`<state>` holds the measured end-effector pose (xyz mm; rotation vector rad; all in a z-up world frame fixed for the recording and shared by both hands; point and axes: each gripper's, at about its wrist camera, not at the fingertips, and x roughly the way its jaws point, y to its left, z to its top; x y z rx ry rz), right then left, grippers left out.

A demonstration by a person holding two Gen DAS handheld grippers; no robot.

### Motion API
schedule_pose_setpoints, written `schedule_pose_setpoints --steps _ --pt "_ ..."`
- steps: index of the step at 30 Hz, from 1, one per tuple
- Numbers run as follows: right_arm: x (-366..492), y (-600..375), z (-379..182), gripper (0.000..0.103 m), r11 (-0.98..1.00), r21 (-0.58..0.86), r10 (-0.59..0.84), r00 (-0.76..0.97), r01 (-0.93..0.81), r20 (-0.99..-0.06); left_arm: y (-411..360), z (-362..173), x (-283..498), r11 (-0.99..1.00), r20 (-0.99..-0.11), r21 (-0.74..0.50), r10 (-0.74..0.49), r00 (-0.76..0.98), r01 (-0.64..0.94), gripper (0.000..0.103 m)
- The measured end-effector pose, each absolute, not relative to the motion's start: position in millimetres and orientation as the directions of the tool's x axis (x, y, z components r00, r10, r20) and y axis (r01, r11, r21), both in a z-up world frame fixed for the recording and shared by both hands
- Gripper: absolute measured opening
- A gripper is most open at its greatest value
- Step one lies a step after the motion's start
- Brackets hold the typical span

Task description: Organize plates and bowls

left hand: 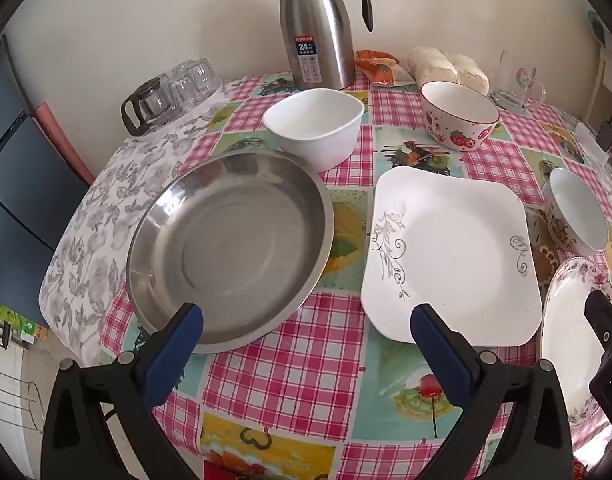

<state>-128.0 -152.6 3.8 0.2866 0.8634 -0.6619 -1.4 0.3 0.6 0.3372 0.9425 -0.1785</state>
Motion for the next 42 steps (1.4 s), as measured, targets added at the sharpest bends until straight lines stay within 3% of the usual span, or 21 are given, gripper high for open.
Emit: schedule_pose_setpoints --steps 7,42 --pt "-126.8 -152.4 4.1 0.103 0.775 -0.020 -0.408 0.475 0.632 -0.780 8.7 -5.3 1.4 0.945 -0.840 0.125 -0.060 0.539 0.301 0.103" --pt "-116.3 -144.5 -4.1 0.103 0.795 -0.067 -0.407 0.448 0.603 -0.796 11.4 -0.4 8.7 0.955 -0.851 0.104 -0.060 0.522 0.279 0.103"
